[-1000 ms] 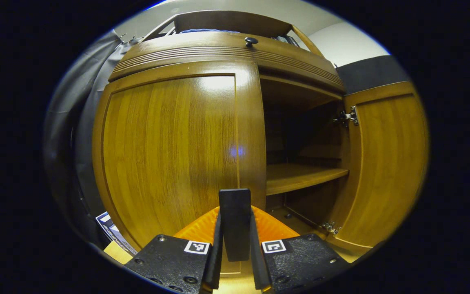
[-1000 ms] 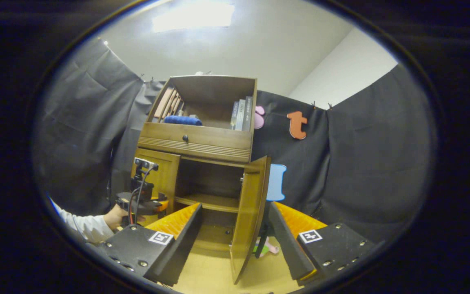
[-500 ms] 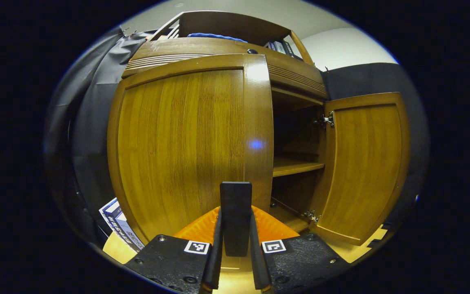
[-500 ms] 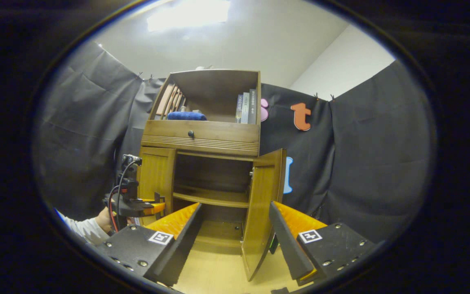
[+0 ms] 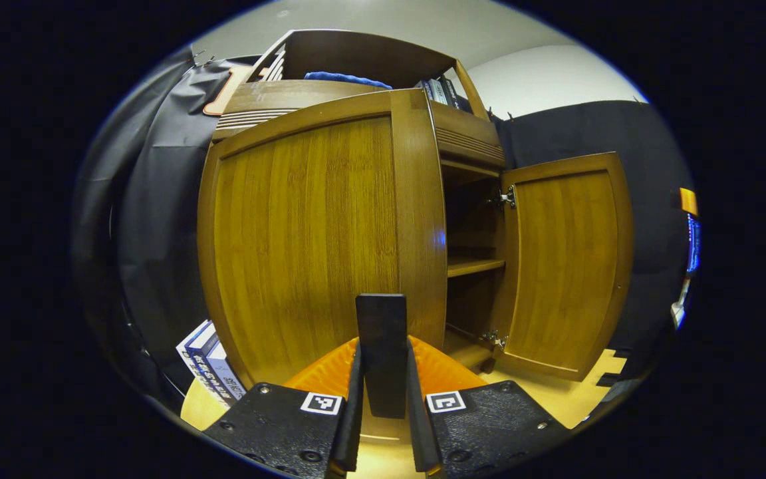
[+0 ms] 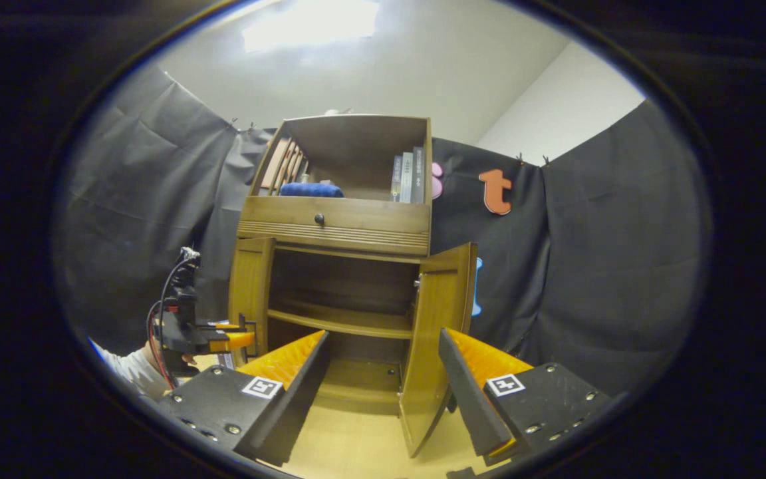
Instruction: Open the right door of the double-door shoe cabinet with the right hand, and open the left door with the left hand.
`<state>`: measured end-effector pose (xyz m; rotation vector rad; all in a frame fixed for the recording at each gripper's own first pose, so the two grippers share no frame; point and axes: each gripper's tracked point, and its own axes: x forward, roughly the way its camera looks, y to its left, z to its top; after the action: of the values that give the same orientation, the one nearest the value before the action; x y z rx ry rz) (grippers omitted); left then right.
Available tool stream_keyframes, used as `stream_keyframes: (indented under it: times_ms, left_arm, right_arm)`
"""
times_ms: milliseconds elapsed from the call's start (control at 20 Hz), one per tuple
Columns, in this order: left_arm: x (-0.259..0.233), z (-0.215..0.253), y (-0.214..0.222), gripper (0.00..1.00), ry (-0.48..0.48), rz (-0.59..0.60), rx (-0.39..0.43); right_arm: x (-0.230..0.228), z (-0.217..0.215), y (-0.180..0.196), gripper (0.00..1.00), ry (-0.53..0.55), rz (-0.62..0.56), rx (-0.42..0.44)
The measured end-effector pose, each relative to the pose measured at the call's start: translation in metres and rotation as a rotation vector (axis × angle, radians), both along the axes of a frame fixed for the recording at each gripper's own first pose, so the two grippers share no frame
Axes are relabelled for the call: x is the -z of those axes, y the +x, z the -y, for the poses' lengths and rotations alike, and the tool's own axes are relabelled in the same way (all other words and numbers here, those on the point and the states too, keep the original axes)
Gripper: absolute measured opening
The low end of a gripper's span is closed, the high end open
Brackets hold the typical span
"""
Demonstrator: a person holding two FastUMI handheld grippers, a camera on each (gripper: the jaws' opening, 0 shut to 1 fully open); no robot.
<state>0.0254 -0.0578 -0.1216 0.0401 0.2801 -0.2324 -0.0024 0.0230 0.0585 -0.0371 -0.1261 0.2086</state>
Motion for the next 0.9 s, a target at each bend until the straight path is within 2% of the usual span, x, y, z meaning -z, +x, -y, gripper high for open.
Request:
stream_keyframes:
  times_ms: [250,500,900]
  left_arm:
    - [-0.011,-0.023,-0.032,0.33,0.034,-0.004,0.002]
    - [-0.018,-0.042,-0.046,0.32,0.006,-0.011,0.003]
    - [-0.026,-0.076,-0.068,0.31,-0.002,-0.029,-0.049]
  right_arm:
    - [-0.005,-0.006,-0.006,0.96,-0.019,0.005,0.002]
    - [-0.009,-0.014,-0.008,0.96,-0.014,0.009,-0.007]
    - [-0.003,-0.025,-0.001,0.96,-0.023,-0.012,-0.022]
